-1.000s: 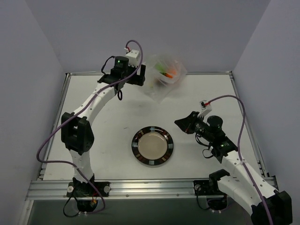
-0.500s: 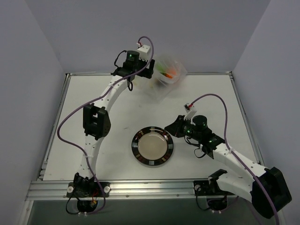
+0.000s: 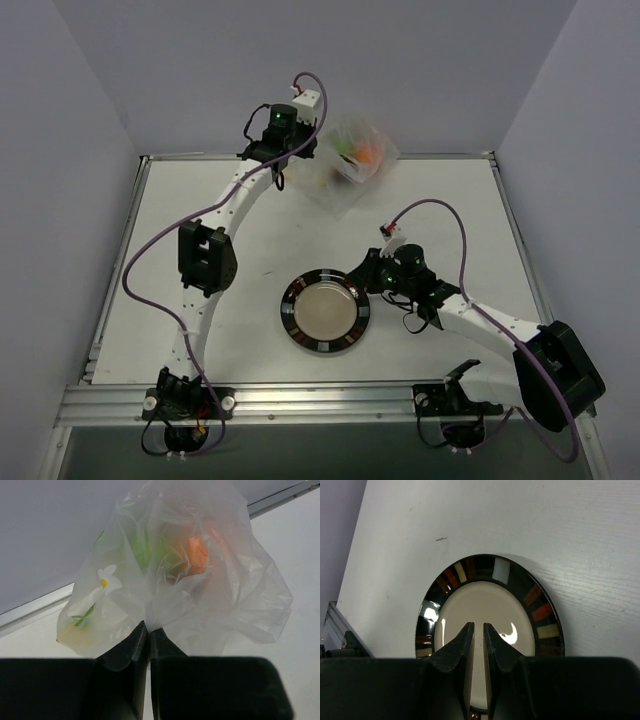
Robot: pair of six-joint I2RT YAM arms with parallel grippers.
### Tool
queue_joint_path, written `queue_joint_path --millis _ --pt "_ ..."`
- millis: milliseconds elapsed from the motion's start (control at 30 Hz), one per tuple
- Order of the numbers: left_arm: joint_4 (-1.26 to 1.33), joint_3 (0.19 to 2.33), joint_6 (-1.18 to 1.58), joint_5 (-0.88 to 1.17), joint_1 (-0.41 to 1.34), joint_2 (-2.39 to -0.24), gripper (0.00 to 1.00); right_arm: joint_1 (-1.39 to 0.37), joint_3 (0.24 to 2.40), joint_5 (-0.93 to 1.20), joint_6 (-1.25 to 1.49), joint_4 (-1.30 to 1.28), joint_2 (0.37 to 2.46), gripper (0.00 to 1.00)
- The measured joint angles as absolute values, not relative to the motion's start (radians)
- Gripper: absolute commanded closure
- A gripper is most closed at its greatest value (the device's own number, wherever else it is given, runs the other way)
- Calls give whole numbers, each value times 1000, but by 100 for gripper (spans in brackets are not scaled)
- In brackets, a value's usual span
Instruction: Take the fake fruits out of the plastic bag
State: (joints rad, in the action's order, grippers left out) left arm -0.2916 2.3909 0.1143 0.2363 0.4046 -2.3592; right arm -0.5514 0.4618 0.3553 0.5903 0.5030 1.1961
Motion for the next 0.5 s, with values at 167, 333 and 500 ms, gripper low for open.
queue_joint_path --millis 167,333,500 --pt "-249 2192 150 234 405 -2239 98 -551 508 302 575 483 1262 91" --pt "-181 1915 204 189 413 -2003 98 -551 624 254 570 469 1301 87" --pt "-115 1765 287 153 432 -1785 98 -552 767 215 575 495 1402 34"
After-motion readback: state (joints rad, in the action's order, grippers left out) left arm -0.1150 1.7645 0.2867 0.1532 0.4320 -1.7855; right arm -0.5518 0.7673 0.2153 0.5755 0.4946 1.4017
